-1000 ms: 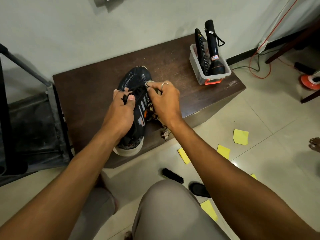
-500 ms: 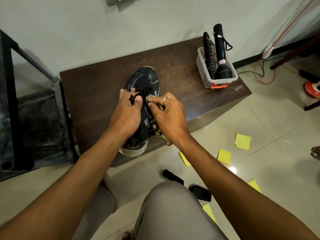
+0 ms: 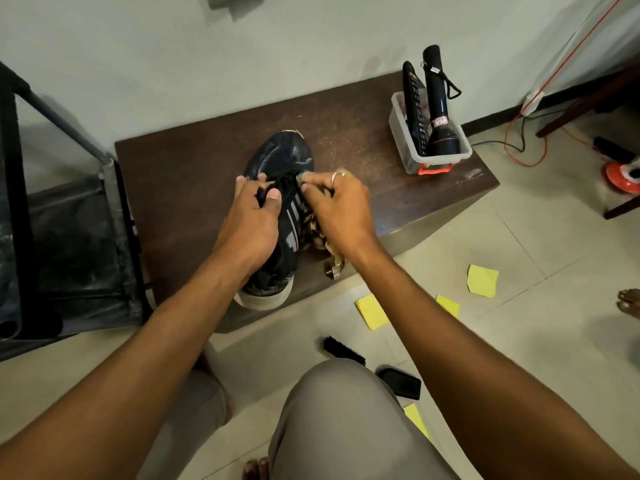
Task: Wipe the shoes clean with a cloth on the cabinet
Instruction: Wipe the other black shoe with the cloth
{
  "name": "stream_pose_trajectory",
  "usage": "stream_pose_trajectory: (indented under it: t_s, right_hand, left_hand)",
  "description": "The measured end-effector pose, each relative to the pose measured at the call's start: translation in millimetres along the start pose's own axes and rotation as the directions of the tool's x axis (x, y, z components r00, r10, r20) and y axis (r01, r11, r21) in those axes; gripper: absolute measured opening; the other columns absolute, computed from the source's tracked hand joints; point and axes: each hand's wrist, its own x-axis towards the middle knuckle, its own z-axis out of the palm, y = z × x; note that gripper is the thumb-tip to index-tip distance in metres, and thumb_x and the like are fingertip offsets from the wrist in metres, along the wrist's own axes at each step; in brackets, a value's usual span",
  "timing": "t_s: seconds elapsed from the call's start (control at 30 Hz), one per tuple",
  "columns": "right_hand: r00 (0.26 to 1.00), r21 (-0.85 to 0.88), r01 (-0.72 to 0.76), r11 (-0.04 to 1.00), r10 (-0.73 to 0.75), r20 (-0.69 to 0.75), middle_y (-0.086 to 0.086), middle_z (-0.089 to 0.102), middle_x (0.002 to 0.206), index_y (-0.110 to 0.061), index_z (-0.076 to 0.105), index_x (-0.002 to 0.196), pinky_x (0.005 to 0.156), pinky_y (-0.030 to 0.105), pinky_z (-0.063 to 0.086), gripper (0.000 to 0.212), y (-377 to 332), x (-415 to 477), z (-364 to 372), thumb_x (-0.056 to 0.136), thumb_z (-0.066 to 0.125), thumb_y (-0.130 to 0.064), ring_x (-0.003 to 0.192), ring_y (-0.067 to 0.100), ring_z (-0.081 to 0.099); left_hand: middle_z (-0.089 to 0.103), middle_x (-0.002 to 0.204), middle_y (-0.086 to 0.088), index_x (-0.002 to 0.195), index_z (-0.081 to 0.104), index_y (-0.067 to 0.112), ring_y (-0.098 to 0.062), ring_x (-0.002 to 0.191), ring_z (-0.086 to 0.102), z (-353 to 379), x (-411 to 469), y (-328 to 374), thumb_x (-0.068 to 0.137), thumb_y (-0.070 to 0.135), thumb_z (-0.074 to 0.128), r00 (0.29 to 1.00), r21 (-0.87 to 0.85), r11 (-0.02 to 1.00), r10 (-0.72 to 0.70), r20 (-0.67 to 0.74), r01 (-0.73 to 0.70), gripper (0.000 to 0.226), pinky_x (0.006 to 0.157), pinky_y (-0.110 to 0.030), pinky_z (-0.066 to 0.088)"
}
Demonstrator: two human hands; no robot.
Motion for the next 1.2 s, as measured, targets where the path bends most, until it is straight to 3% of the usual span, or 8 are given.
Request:
stream_pose_trajectory:
  t_s: [0.13, 0.3, 0.5, 0.7, 0.9, 0.97, 1.1, 1.2]
  right_hand:
    - [0.999, 0.056, -0.025, 0.998, 0.027, -0.036, -0.005, 0.070, 0.109, -0.018, 0.078, 0.114, 0.087, 0.004, 0.047, 0.021, 1.1, 9.8, 5.2, 0.095, 0.070, -0.017, 0.098, -0.005, 0.063]
    - [0.989, 0.082, -0.006, 0.997, -0.006, 0.146, -0.010, 0.066, 0.097, -0.021, 0.078, 0.114, 0.088, 0.011, 0.048, 0.022, 4.2, -59.3, -6.3, 0.095, 0.072, -0.014, 0.095, 0.000, 0.064]
    - [0.999, 0.163, -0.030, 0.986, 0.027, 0.022, -0.005, 0.071, 0.105, -0.014, 0.079, 0.113, 0.091, 0.009, 0.047, 0.020, 4.3, -33.5, 1.3, 0.094, 0.072, -0.011, 0.100, -0.003, 0.066]
    - [0.978, 0.090, 0.117, 0.989, -0.131, 0.165, -0.008, 0.062, 0.093, -0.016, 0.079, 0.112, 0.081, 0.012, 0.048, 0.021, -1.3, -73.7, -7.7, 0.094, 0.072, -0.011, 0.088, 0.002, 0.062]
    - [0.984, 0.007, 0.179, 0.984, -0.179, 0.001, 0.001, 0.065, 0.096, -0.013, 0.080, 0.110, 0.077, 0.023, 0.056, 0.019, -0.5, -32.3, 7.7, 0.092, 0.074, -0.011, 0.082, 0.009, 0.065]
    - [0.974, -0.013, 0.221, 0.975, -0.220, 0.058, -0.004, 0.059, 0.094, -0.013, 0.079, 0.111, 0.076, 0.016, 0.052, 0.020, -2.5, -42.2, 6.1, 0.093, 0.072, -0.009, 0.081, 0.003, 0.060]
    - [0.886, -0.027, 0.395, 0.918, -0.373, 0.277, -0.002, 0.056, 0.093, -0.012, 0.078, 0.113, 0.072, 0.023, 0.052, 0.021, -3.4, -66.2, -9.5, 0.094, 0.070, -0.006, 0.080, 0.008, 0.058]
    - [0.941, -0.092, 0.303, 0.949, -0.282, 0.189, 0.002, 0.061, 0.100, -0.013, 0.078, 0.114, 0.076, 0.030, 0.058, 0.021, -1.7, -36.1, -8.3, 0.095, 0.070, -0.008, 0.083, 0.016, 0.065]
  left_hand:
    - [0.023, 0.167, 0.009, 0.154, 0.037, 0.033, -0.018, 0.145, 0.038, 0.3, 1.1, -3.0, 0.108, 0.045, 0.036, 1.000, -0.029, 1.000, -0.005, -0.018, 0.005, 0.047, 0.115, -0.037, 0.034]
    - [0.015, 0.170, 0.009, 0.145, 0.045, 0.031, -0.017, 0.150, 0.030, 2.7, 0.0, -4.2, 0.109, 0.040, 0.037, 0.999, -0.063, 0.997, 0.039, -0.028, -0.040, 0.038, 0.105, -0.026, 0.025]
    - [0.015, 0.170, 0.009, 0.148, 0.043, 0.030, -0.017, 0.150, 0.029, 2.1, -0.4, -5.4, 0.109, 0.042, 0.036, 0.999, -0.041, 0.999, 0.018, -0.050, -0.020, 0.041, 0.109, -0.030, 0.026]
    - [0.035, 0.162, 0.002, 0.135, 0.054, 0.031, -0.019, 0.136, 0.048, 1.0, 1.4, -6.4, 0.099, 0.063, 0.045, 0.998, -0.040, 0.998, 0.053, -0.023, -0.054, 0.050, 0.108, -0.040, 0.040]
    - [0.051, 0.147, 0.004, 0.129, 0.057, 0.030, -0.020, 0.124, 0.056, 0.3, 1.7, -5.7, 0.105, 0.044, 0.048, 0.999, -0.079, 0.996, 0.028, -0.040, -0.031, 0.029, 0.105, -0.045, 0.046]
    - [0.055, 0.143, 0.003, 0.124, 0.059, 0.031, -0.021, 0.121, 0.058, -0.5, 0.3, -5.7, 0.104, 0.044, 0.047, 0.999, -0.098, 0.995, 0.026, -0.045, -0.031, 0.027, 0.104, -0.045, 0.047]
    - [0.037, 0.162, 0.004, 0.131, 0.057, 0.032, -0.022, 0.137, 0.048, 0.6, 2.6, -6.8, 0.101, 0.049, 0.044, 0.999, -0.082, 0.996, 0.034, -0.040, -0.037, 0.037, 0.114, -0.046, 0.039]
    - [0.028, 0.166, 0.009, 0.141, 0.052, 0.028, -0.019, 0.140, 0.043, 3.6, 4.9, -5.9, 0.107, 0.043, 0.044, 0.999, -0.079, 0.997, 0.001, -0.046, -0.005, 0.038, 0.111, -0.037, 0.037]
